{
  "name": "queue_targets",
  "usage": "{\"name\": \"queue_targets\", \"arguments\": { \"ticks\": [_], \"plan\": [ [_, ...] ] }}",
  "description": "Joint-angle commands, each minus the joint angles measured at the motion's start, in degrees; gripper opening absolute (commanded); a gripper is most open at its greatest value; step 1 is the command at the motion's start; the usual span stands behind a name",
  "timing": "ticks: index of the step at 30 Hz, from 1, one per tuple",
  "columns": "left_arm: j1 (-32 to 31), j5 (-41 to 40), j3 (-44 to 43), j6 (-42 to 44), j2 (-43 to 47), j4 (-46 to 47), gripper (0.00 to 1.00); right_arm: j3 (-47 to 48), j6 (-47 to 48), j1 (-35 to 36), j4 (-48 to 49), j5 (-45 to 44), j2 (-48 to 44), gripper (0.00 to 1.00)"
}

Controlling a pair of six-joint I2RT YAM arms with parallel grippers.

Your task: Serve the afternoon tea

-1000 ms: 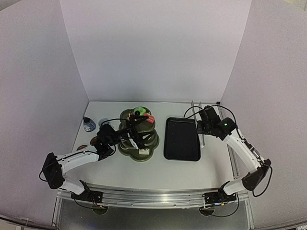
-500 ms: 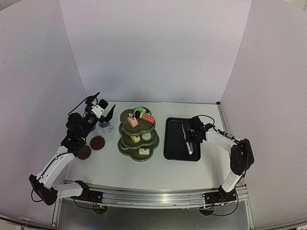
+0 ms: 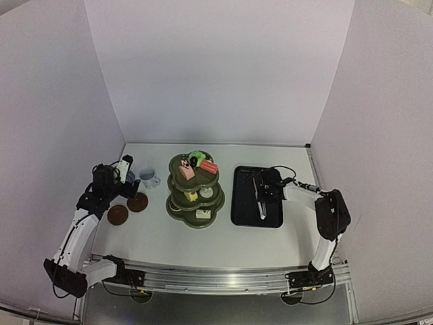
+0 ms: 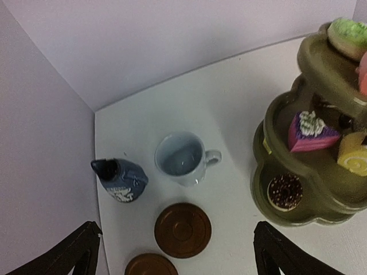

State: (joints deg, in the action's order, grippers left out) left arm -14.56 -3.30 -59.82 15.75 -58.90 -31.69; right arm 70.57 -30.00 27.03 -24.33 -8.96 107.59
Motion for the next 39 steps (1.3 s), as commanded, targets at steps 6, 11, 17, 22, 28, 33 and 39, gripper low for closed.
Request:
{"name": "queue_targets", "arguments": {
  "ticks": [6,11,17,22,28,33,39],
  "plan": [
    [7.79,7.98,1.39,7.03,-14.84,-12.55,0.92,-1.36,-2.17,-0.28,-0.95,1.32,2.64,0.30],
    [7.84,8.38,1.49,14.03,-22.95,-11.17,0.88,-0.56,-1.64,-0.25,-1.45,1.98,0.41,0.39],
    [7.80,5.88,2.19,24.00,-34.54,-8.82,0.90,0.02,-1.90,-0.29,-2.37,2.01,-4.84,0.44],
    [7.81,6.78,-0.33,24.63,-41.29,-5.41,0.92,0.91,-1.84,-0.07,-3.60,2.62,-8.99,0.48],
    [7.81,8.47,-1.32,25.19,-43.39,-1.62,0.90,1.32,-1.81,1.15,-4.52,3.61,-12.58,0.50],
    [7.80,9.59,-1.70,25.40,-45.47,-1.88,0.83,1.44,-2.22,2.06,-5.06,3.50,-14.77,0.50],
    [7.84,10.59,-3.72,24.26,-48.82,-5.56,0.57,1.49,-2.69,2.72,-5.65,2.94,-17.15,0.50]
  ]
}}
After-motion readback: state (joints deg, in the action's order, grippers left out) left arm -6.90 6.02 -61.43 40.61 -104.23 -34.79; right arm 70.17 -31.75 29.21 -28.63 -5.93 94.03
